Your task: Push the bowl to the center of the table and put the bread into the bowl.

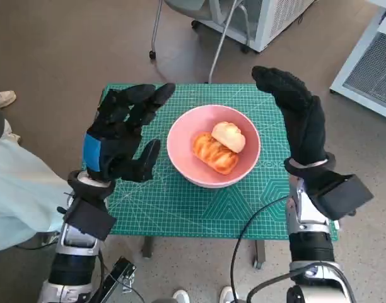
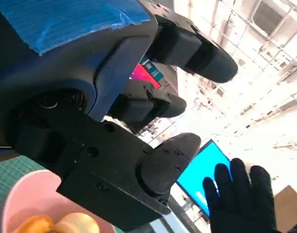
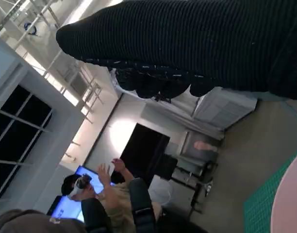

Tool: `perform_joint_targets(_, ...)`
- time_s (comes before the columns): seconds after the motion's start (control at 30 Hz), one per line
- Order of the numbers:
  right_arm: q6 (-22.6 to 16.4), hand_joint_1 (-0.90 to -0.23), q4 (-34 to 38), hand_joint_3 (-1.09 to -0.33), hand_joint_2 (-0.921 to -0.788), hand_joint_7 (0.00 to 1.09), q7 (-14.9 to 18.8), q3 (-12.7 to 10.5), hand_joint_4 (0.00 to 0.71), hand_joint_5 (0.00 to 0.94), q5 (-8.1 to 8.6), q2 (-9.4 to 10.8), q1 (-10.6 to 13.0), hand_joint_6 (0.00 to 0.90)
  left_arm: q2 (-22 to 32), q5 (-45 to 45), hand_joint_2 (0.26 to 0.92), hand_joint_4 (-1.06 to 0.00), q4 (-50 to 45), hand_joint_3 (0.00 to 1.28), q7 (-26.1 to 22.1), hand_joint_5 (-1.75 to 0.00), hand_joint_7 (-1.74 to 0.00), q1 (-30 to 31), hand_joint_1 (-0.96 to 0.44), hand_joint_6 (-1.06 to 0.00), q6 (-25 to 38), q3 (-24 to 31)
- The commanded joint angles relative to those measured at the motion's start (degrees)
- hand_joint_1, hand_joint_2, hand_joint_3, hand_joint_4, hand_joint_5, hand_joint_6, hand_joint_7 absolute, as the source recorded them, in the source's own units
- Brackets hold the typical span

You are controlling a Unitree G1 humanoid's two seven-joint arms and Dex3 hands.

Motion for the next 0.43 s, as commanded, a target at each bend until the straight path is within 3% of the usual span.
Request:
perform_joint_targets(0.03, 0.39, -0.604, 0.31, -0.769, -0.921, 0.79, -1.03, 0.42, 0.405, 0.042, -0.69, 0.38, 0.16, 0.039, 0.13, 0.01, 0.405, -0.13, -0.89, 1.28, -0.29, -0.79, -0.97, 0.11, 0.01, -0.15, -0.47, 0.71)
perform_joint_targets(0.43, -0.04, -0.604, 0.72, -0.765, -0.921, 0.78, -1.63, 0.93, 0.412, 0.042, -1.06, 0.18, -0.14, 0.054, -0.13, 1.10, 0.424, -0.14, 0.33, 1.26, -0.53, -0.76, -0.92, -0.12, 0.00, -0.18, -0.89, 0.48)
